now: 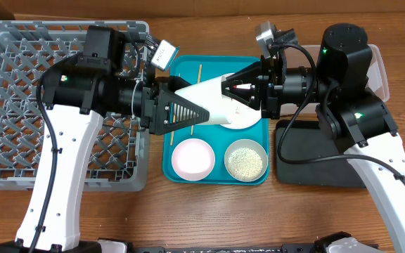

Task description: Sort waste into correct bins and load items into the dishwasher

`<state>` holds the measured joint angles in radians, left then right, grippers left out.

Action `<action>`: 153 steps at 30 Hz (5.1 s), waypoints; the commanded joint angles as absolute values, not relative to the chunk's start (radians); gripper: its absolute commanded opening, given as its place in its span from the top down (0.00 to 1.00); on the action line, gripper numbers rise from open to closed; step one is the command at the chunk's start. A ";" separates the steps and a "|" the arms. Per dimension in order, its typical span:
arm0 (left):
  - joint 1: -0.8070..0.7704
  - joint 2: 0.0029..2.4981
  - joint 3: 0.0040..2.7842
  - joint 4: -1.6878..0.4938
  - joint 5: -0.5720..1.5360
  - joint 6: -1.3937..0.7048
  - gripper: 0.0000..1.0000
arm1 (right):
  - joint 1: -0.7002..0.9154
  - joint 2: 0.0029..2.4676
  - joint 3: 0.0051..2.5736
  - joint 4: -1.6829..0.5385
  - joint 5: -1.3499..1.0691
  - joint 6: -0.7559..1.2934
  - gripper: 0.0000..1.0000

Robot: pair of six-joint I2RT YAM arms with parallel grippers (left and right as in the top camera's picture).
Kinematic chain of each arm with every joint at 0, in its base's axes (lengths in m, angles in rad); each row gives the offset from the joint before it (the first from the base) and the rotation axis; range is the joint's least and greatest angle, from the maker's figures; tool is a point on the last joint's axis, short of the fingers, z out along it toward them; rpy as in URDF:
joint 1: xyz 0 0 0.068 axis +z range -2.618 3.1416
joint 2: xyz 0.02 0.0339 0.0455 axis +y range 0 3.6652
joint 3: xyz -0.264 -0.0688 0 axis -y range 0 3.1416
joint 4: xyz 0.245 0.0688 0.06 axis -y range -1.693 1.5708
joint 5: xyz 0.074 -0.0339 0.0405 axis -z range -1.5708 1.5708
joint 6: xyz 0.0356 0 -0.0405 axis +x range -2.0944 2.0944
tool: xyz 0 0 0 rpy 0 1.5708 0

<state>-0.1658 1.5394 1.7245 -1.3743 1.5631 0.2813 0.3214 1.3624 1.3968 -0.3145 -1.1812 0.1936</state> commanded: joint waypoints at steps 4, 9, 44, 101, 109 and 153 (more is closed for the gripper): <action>-0.157 1.528 1.744 -1.364 1.582 0.265 0.09 | 0.323 1.349 1.411 -0.301 -1.206 0.217 0.96; -0.157 1.528 1.744 -1.364 1.582 0.261 0.16 | 0.323 1.349 1.411 -0.289 -1.206 0.218 0.96; 0.085 1.357 1.708 -1.690 0.094 -0.273 0.48 | 0.221 1.347 1.411 -1.008 -0.596 0.219 0.14; -0.043 1.212 1.730 -1.441 0.251 -0.104 0.17 | 0.556 1.734 1.411 -0.771 0.055 0.451 0.32; -0.043 1.050 1.765 -1.400 0.150 -0.134 0.00 | 0.519 1.953 1.411 -0.560 -0.036 0.477 0.32; -0.043 1.034 1.762 -1.440 0.147 -0.135 0.00 | 0.189 1.716 1.439 -0.818 0.022 0.359 0.41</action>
